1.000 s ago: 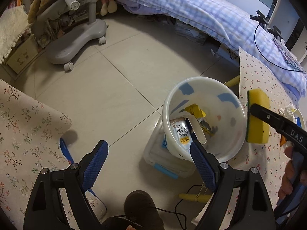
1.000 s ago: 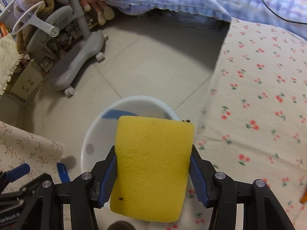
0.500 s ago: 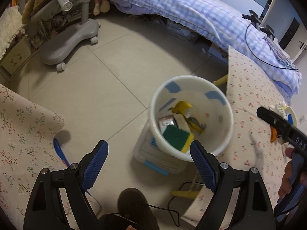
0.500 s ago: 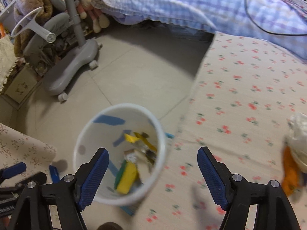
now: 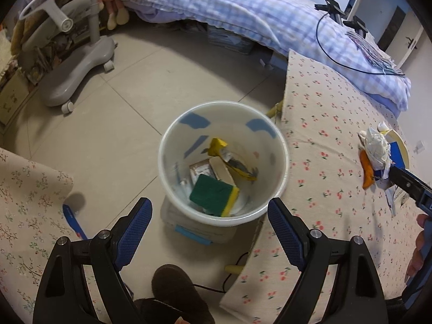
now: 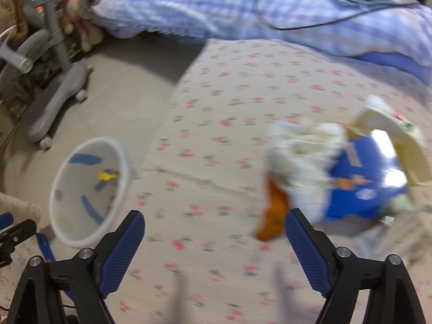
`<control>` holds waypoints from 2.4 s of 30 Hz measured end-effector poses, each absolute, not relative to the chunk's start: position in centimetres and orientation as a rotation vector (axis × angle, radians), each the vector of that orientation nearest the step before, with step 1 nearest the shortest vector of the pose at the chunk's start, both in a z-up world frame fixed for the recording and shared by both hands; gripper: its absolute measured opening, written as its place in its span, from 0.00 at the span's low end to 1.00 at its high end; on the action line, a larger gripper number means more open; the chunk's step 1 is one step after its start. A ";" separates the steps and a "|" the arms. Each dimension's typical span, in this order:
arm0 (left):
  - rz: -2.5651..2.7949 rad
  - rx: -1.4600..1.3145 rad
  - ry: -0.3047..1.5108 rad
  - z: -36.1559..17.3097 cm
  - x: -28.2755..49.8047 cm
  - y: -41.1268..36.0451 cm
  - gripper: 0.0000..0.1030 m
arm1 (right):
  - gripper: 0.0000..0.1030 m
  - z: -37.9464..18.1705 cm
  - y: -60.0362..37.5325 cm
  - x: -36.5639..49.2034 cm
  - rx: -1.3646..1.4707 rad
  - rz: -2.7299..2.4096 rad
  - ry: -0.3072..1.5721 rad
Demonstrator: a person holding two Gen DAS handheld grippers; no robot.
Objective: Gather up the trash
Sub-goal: 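Move both tools over the wastebasket and release the box and sponge, then grasp the white wrapper with the right tool while the left tool grasps the tissue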
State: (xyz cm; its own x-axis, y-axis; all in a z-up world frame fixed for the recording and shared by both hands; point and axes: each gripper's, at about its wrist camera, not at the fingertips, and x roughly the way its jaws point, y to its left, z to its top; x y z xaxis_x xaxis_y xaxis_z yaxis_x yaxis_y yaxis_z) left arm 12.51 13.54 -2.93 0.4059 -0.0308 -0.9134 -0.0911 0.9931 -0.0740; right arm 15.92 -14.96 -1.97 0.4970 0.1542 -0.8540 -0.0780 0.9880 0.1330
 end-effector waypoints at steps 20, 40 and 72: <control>-0.078 -0.078 1.169 -2.3 14.8 3.8 0.96 | 0.91 -5.4 -31.4 14.9 0.328 -0.337 1.115; -0.275 -0.140 1.168 -2.9 18.3 -8.2 0.96 | 0.67 -6.8 -34.2 14.1 0.451 -0.306 1.155; -0.277 -0.278 1.127 -6.0 21.5 -14.4 0.35 | 0.67 -4.1 -42.8 7.4 0.427 -0.297 1.122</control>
